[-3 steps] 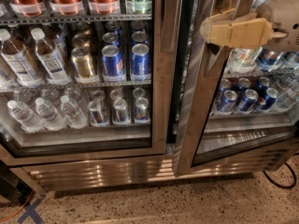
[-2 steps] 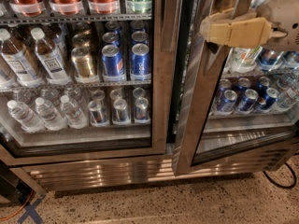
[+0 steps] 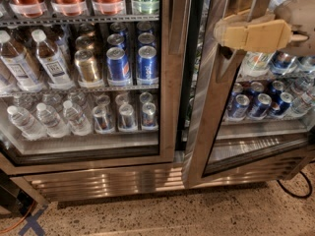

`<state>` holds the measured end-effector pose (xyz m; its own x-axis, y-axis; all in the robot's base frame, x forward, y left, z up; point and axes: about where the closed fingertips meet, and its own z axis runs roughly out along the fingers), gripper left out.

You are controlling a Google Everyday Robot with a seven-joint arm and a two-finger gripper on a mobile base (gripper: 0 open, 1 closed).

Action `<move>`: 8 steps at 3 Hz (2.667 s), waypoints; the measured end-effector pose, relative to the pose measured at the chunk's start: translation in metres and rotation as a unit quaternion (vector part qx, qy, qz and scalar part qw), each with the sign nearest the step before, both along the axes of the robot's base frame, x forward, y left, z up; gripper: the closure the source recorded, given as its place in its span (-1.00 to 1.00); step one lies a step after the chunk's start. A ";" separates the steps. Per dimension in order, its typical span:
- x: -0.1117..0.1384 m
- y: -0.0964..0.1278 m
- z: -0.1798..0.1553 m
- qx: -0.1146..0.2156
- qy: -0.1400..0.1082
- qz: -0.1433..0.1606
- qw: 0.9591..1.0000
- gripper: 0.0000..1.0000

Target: Open right fridge door

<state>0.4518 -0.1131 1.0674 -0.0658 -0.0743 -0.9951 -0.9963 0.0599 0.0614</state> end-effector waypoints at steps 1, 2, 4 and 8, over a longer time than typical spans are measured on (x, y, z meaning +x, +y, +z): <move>-0.008 0.000 0.001 -0.002 0.001 -0.004 1.000 1.00; -0.008 -0.003 0.001 -0.002 0.001 -0.004 1.000 1.00; -0.017 -0.006 0.002 -0.005 0.000 -0.008 1.000 1.00; -0.040 -0.017 0.004 -0.007 0.002 -0.018 1.000 1.00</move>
Offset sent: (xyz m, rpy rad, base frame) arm -0.3528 0.0345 0.0717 -0.1498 0.0082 -0.3069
